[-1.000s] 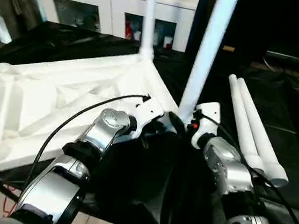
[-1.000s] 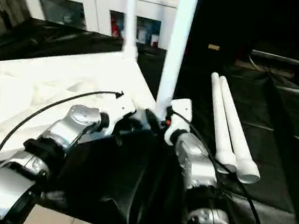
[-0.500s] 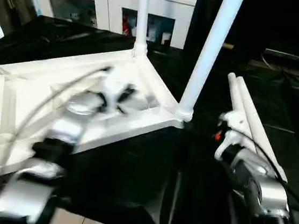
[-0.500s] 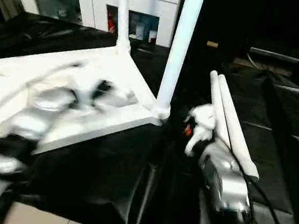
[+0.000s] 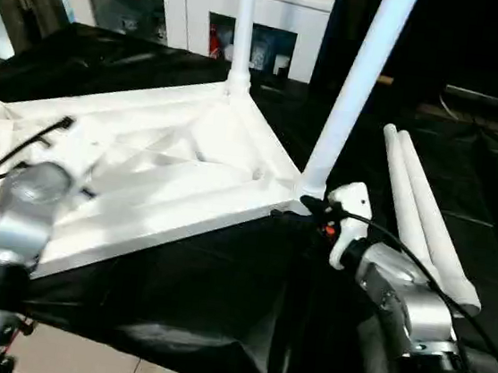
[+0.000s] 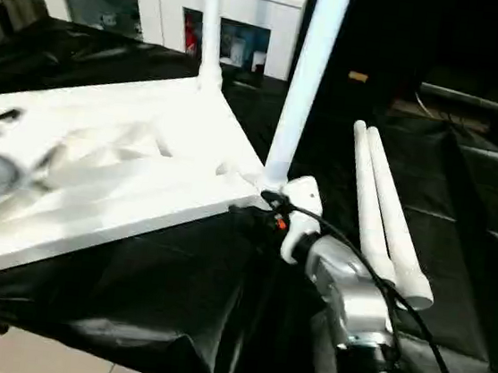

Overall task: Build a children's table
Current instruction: Rotate table base

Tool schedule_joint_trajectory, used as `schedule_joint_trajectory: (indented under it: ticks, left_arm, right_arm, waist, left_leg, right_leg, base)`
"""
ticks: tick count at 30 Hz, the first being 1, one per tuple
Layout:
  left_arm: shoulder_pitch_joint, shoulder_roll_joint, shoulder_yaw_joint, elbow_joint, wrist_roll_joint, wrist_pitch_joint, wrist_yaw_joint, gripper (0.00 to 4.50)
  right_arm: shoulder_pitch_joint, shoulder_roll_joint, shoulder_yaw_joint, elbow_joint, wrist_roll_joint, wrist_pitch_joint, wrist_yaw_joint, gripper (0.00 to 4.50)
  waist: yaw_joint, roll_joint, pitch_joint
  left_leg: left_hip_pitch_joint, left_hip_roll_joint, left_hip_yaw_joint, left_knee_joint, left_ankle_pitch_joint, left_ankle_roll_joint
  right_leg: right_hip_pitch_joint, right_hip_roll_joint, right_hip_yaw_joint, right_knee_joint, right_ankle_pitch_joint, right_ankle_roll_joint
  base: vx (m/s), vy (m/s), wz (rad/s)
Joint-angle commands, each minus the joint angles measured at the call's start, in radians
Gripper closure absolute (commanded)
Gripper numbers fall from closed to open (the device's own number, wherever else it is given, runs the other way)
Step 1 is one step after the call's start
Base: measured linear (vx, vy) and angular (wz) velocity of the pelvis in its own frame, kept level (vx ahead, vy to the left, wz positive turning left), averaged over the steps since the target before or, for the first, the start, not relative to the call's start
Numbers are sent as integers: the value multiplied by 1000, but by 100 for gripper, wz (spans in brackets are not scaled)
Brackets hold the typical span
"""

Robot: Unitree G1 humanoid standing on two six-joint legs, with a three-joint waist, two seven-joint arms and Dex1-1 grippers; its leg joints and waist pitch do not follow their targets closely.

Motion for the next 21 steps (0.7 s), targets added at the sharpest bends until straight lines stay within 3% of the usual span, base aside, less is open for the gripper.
schedule_joint_trajectory:
  ticks: [1,5,9,17,18,21]
  left_arm:
    - [3,12,10,-39,13,36,17,357]
    - [18,34,-16,2,9,54,-18,357]
    - [36,55,-32,20,-2,76,-67,385]
    - [51,92,-98,-13,-64,85,-251,450]
    - [48,98,-120,-42,-99,93,-331,450]
    - [39,94,-129,-86,-150,134,-410,450]
  right_arm:
    - [-19,1,13,8,-20,15,-4,64]
    - [-33,3,41,39,-52,31,-21,64]
    - [-44,5,53,66,-66,34,-40,93]
    - [-108,33,76,194,-115,-4,-91,165]
    - [-144,52,71,258,-119,-24,-107,167]
    - [-181,67,75,326,-129,-49,-125,185]
  waist:
    - [1,15,-71]
    - [1,10,-70]
    - [0,10,-71]
    - [-1,13,-74]
    - [-1,19,-74]
    - [-3,19,-73]
  left_leg:
    - [-4,-3,16,-66,-104,32]
    - [-5,-5,16,-66,-125,25]
    - [-4,-6,15,-67,-129,20]
    - [-2,-6,15,-67,-128,10]
    - [-1,-6,15,-67,-125,5]
    - [1,-5,17,-67,-132,-5]
  right_leg:
    - [67,-37,21,-55,-110,-217]
    - [66,-39,23,-57,-150,-207]
    - [65,-38,23,-57,-150,-201]
    - [66,-42,23,-51,-112,-230]
    - [65,-42,23,-49,-107,-237]
    - [64,-41,23,-48,-87,-253]
  base:
    - [0,0,0]
    - [0,0,0]
    - [0,0,0]
    - [0,0,0]
    - [0,0,0]
    - [0,0,0]
